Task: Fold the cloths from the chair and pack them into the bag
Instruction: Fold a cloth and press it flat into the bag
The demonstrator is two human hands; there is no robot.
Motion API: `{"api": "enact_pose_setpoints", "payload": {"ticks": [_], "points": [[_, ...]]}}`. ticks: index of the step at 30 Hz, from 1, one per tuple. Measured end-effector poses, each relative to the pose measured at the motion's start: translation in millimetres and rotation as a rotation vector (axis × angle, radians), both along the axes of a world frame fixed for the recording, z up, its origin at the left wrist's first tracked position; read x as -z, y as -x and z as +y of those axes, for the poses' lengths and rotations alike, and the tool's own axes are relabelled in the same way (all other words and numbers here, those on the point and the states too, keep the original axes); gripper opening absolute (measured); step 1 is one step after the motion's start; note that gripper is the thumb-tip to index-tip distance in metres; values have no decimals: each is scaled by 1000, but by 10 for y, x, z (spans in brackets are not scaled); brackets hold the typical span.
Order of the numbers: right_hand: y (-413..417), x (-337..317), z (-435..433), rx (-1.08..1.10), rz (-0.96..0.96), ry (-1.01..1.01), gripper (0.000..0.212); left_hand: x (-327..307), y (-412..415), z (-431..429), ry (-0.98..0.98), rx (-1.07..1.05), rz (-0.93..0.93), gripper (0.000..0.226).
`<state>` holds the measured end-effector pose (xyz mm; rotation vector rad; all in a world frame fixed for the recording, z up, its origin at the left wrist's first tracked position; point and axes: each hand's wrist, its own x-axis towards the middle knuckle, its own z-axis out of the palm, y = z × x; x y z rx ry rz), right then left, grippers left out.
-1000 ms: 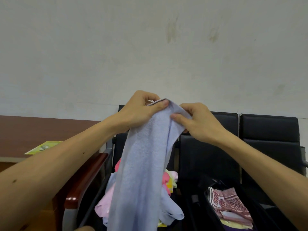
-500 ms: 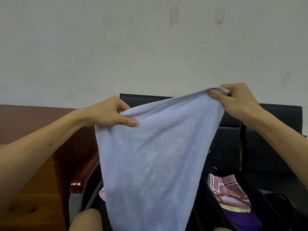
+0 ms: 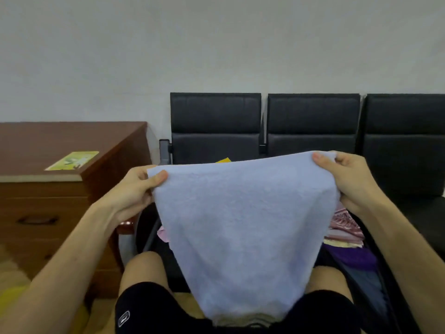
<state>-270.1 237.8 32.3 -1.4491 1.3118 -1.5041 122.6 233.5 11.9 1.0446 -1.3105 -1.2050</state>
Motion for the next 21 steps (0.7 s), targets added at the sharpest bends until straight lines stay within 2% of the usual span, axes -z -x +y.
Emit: {"api": "enact_pose_setpoints", "payload": {"ticks": [1,3,7,14,18,21], "points": [[-30,82,32,-13,-11,-24,17,99,51,56,-22,-79,48,34],[-83,249,123,0,-41,-48,15,290,152,151,-35,-222,18,19],[-124,550,301,35,-53,-32,13,566,218,277,-8,-374,25,16],[-275,766,446,82,-137,-49,18,700,284,440,2,-439,57,12],[-371,883,485,112,-208,-71,33,733,402,528,-23,-471,63,6],[-507,913,562,100,-264,-107,18,752,535,546,-29,-452,85,16]]}}
